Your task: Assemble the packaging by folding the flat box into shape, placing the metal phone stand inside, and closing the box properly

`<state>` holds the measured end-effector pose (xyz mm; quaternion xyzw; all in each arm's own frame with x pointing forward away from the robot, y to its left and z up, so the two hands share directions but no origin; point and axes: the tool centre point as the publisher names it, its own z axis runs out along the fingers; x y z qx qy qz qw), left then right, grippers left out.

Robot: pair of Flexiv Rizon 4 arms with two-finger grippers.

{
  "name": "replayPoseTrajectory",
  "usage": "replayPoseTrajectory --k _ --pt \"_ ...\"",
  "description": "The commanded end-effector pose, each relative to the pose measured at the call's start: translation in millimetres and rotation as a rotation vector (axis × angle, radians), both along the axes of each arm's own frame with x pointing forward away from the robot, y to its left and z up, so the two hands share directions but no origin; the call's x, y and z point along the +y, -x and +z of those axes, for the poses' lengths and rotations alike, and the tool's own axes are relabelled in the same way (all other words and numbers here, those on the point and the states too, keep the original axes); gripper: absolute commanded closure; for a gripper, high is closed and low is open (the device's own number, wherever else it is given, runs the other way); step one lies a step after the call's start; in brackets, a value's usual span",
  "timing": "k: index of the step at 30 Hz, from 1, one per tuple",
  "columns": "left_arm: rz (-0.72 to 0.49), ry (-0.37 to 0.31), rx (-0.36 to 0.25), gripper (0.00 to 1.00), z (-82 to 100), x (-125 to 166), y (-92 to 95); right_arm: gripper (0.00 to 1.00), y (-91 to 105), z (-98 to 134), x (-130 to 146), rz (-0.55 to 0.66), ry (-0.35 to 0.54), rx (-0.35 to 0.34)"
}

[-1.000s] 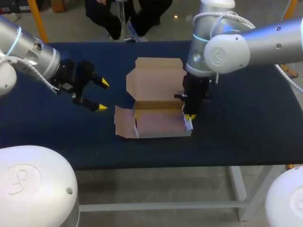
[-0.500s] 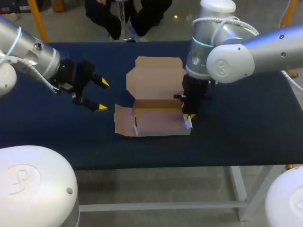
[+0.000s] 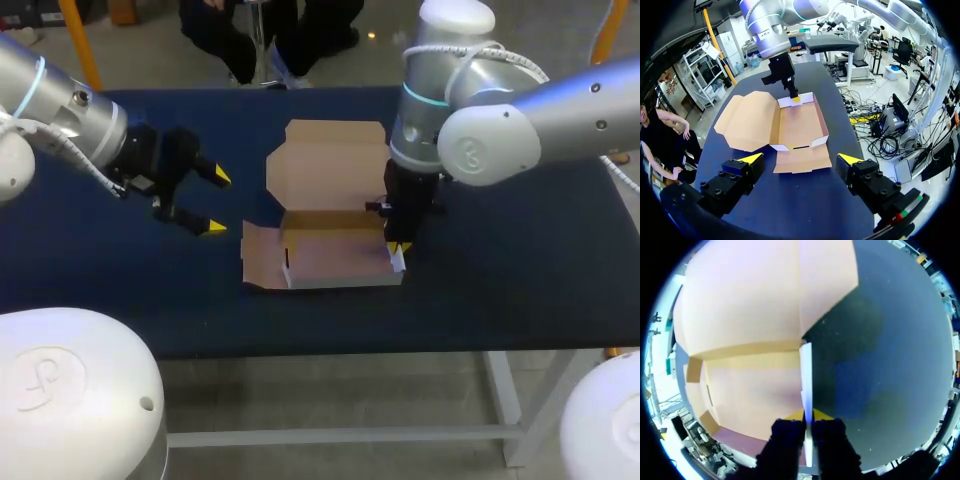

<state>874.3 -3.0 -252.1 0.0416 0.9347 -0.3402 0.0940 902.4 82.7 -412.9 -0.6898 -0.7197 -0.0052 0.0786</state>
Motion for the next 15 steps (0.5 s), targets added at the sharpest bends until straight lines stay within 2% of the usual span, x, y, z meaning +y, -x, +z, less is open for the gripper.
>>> replayPoseTrajectory --k 1,8,15 --pt "0.0 -0.005 0.003 0.0 0.8 0.0 -0.1 0.87 -3.7 -11.8 2.0 0.003 -0.002 0.01" --pt "0.0 -0.005 0.003 0.0 0.8 0.0 -0.1 0.88 -4.3 -13.9 2.5 0.004 0.003 0.014" --pt "0.0 -0.005 0.003 0.0 0.8 0.0 -0.1 0.96 -5.1 -16.2 2.4 0.005 0.007 0.021"
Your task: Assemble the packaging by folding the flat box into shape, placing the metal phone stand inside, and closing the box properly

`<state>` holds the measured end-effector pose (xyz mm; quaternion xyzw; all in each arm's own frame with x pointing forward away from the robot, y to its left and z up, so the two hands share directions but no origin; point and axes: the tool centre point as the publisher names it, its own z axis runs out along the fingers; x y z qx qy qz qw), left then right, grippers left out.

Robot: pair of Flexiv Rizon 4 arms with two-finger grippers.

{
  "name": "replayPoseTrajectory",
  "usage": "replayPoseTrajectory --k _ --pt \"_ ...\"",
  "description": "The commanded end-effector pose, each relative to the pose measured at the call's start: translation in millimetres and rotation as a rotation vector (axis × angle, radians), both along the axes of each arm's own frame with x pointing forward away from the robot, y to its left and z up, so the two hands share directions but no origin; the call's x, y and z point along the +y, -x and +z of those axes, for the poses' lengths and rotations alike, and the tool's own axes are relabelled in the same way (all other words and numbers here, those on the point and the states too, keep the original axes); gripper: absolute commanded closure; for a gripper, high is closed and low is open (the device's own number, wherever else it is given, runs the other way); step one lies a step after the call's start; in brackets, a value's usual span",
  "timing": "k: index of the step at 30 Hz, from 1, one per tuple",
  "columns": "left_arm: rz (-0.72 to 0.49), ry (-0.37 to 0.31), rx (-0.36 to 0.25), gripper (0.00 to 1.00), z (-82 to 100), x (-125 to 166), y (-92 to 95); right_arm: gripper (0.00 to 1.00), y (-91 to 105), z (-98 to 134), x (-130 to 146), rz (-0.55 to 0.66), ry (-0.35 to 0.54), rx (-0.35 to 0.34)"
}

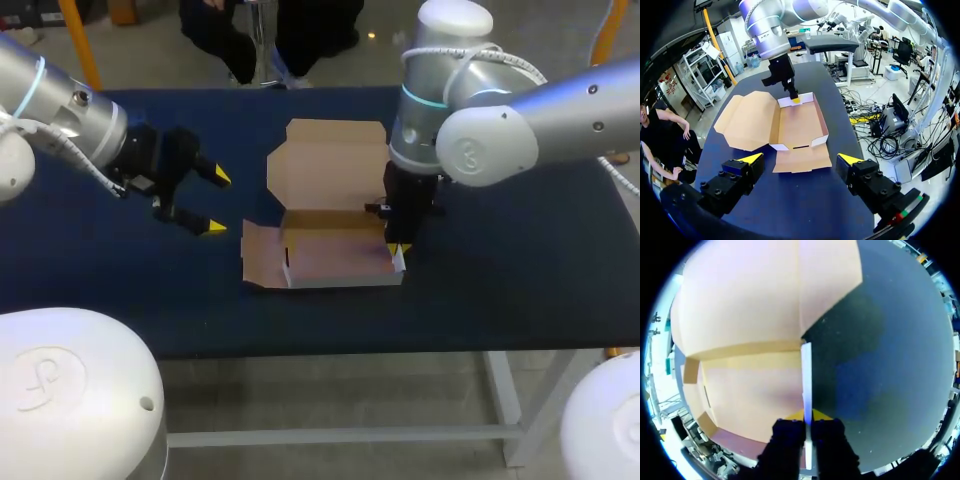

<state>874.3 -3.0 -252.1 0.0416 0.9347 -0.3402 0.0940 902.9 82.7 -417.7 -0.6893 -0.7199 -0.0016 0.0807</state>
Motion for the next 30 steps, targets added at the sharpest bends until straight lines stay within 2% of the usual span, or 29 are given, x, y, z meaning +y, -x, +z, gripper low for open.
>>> replayPoseTrajectory --k 1,9,21,30 --pt "0.0 -0.005 0.003 0.0 0.8 0 -0.1 1.0 -4.5 -12 2 0.008 0.005 0.017" --pt "0.0 -0.005 0.003 0.0 0.8 0 -0.1 1.0 1.2 -8 3 0.05 0.091 0.058" --pt "0.0 -0.005 0.003 0.0 0.8 0 -0.1 1.0 8.1 -1 3 -0.003 0.288 0.05" --pt "0.0 -0.005 0.003 0.0 0.8 0 -0.1 1.0 10.1 1 -5 -0.057 0.372 0.023"
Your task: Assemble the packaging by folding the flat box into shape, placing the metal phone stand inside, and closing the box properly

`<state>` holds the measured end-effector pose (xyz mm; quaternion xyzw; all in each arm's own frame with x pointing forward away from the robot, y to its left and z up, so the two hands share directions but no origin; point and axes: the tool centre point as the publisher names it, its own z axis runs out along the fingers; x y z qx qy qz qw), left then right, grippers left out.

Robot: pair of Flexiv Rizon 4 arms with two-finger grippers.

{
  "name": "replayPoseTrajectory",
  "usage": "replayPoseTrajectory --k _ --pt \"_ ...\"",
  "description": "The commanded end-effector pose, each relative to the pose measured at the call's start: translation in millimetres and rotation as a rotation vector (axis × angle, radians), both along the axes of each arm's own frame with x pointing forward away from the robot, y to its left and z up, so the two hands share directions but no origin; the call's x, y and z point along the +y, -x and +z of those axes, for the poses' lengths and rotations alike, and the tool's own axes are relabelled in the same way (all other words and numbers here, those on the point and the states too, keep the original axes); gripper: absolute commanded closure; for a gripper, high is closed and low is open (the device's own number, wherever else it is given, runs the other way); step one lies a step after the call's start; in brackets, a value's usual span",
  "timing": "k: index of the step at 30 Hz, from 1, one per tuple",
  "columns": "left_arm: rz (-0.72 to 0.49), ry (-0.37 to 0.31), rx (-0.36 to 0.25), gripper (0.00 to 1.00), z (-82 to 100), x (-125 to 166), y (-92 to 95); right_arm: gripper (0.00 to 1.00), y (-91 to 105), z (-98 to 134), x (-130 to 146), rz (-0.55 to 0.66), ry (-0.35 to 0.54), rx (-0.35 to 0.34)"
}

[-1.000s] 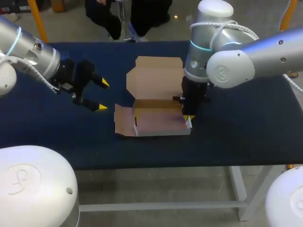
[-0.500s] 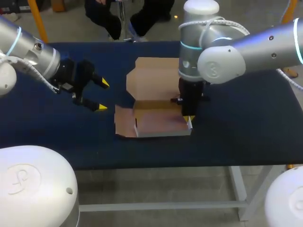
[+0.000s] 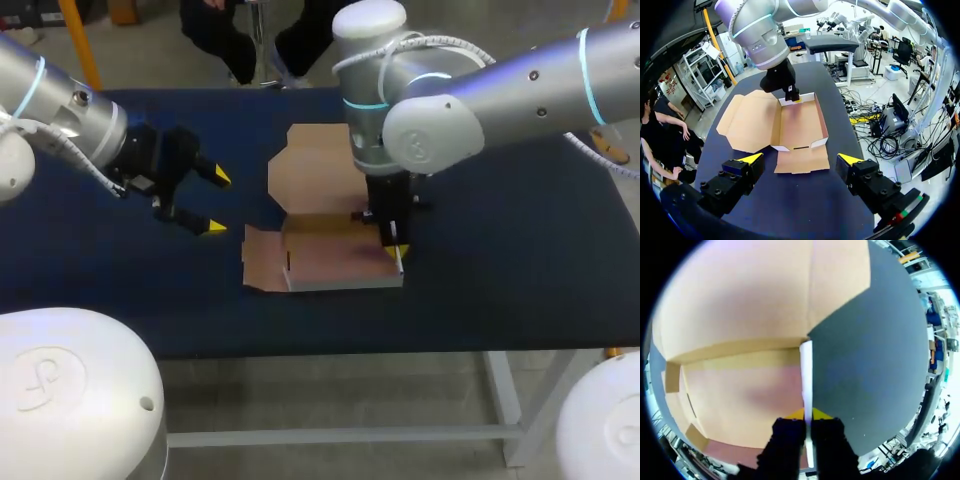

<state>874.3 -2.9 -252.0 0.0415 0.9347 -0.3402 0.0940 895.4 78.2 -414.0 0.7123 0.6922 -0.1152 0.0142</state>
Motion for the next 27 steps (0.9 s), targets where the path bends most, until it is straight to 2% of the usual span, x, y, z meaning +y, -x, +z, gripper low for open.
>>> replayPoseTrajectory --k 1,7,16,27 --pt "0.0 -0.005 0.002 0.0 0.8 0 0.0 1.0 2.6 -3 -2 -0.005 0.074 -0.008" --pt "0.0 -0.005 0.002 0.0 0.8 0 0.0 1.0 4.1 0 -7 -0.018 0.07 -0.024" --pt "0.0 -0.005 0.002 0.0 0.8 0 0.0 1.0 11.9 5 -5 0.035 -0.1 -0.111" --pt "0.0 -0.005 0.002 0.0 0.8 0 0.0 1.0 12.8 3 4 0.072 -0.183 -0.077"
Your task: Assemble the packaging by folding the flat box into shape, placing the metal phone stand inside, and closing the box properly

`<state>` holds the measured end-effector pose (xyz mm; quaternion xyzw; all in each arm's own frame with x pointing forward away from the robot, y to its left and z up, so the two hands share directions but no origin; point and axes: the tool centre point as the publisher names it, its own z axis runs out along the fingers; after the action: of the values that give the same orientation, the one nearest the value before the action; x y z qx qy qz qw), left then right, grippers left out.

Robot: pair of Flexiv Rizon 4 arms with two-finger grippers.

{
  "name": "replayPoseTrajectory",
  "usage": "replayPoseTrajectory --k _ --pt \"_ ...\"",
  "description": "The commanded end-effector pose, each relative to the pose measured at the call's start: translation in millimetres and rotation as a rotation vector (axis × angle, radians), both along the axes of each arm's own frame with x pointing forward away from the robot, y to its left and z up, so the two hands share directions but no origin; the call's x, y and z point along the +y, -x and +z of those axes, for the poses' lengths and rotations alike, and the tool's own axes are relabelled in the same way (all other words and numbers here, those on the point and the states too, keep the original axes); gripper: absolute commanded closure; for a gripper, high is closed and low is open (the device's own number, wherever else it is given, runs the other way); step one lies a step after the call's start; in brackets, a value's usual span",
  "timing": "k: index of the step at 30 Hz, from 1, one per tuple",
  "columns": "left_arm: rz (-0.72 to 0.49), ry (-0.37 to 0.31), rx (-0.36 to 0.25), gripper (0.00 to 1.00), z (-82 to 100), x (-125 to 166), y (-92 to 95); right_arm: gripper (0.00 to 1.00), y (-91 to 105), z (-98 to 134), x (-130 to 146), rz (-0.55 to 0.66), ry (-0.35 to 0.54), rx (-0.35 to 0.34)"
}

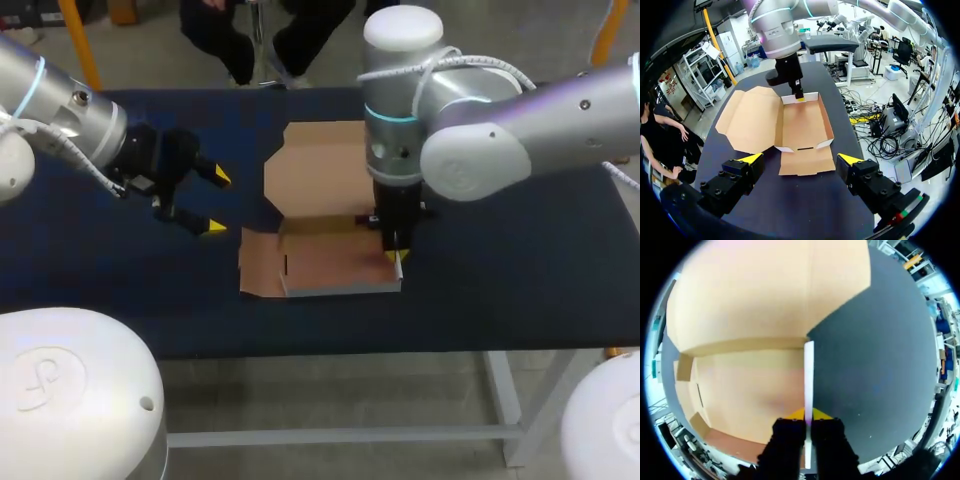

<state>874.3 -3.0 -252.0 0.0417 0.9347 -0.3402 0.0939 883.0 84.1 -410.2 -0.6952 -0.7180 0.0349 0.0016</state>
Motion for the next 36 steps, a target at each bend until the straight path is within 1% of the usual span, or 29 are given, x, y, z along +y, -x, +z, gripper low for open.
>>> replayPoseTrajectory --k 1,8,18,36 --pt "0.0 -0.005 0.002 0.0 0.7 -0.1 0.0 1.0 0.7 -0.7 -0.7 0.018 -0.043 0.016" --pt "0.0 -0.005 0.002 0.0 0.7 -0.1 0.0 1.0 -1.5 -3.9 2.5 -0.001 -0.034 0.058" --pt "0.0 -0.005 0.002 0.0 0.7 -0.1 0.0 1.0 -1.2 -5.5 2.6 -0.018 -0.032 0.08" --pt "0.0 -0.005 0.002 0.0 0.7 -0.1 0.0 1.0 -0.9 -5.7 1.9 -0.029 -0.039 0.084"
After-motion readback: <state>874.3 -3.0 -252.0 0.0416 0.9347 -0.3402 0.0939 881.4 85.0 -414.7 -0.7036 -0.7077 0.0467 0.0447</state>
